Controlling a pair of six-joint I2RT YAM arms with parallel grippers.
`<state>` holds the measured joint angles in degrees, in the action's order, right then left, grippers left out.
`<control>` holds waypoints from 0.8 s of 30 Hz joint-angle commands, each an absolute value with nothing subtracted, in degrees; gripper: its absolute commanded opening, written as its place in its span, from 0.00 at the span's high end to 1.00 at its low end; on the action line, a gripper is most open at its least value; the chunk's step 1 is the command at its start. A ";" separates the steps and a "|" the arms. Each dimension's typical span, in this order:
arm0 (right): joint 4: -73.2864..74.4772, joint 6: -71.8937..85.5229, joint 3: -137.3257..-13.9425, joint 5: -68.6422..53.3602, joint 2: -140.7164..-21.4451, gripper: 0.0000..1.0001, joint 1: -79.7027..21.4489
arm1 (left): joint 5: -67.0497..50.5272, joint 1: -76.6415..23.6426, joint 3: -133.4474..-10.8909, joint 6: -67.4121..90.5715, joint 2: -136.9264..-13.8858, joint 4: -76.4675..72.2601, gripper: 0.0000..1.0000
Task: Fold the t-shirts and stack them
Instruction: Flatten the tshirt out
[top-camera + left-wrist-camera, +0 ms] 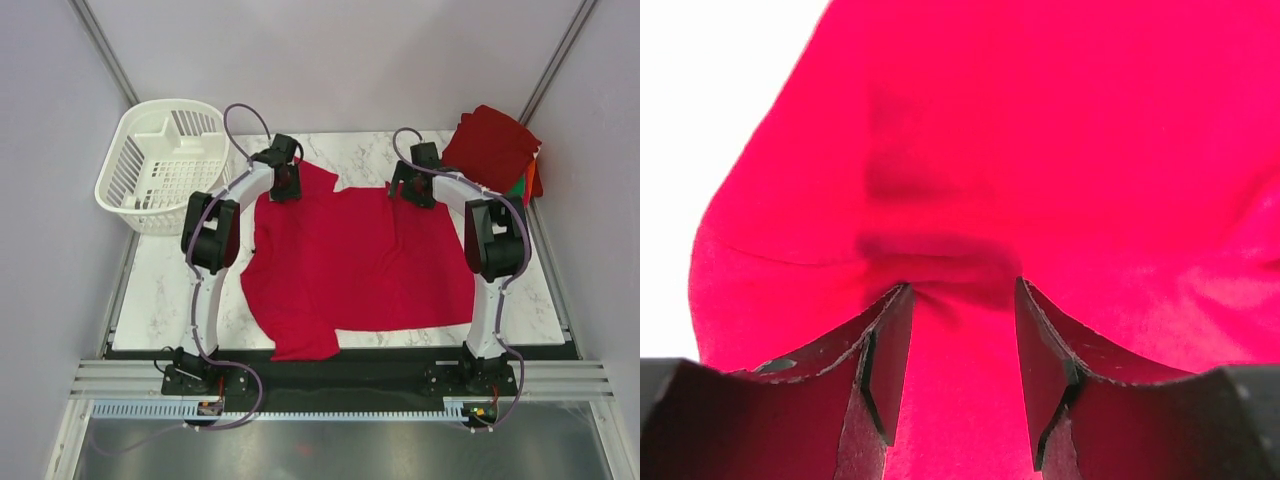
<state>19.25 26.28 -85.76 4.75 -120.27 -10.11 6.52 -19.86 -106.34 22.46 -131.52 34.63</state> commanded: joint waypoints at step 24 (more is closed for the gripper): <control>27.59 30.06 -118.20 -5.88 -135.80 0.07 -10.37 | 9.31 -12.74 -146.78 8.79 -140.48 47.46 0.24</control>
<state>24.88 28.88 -113.62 -3.01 -137.01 -9.91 10.55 -10.79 -143.94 11.60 -148.31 48.05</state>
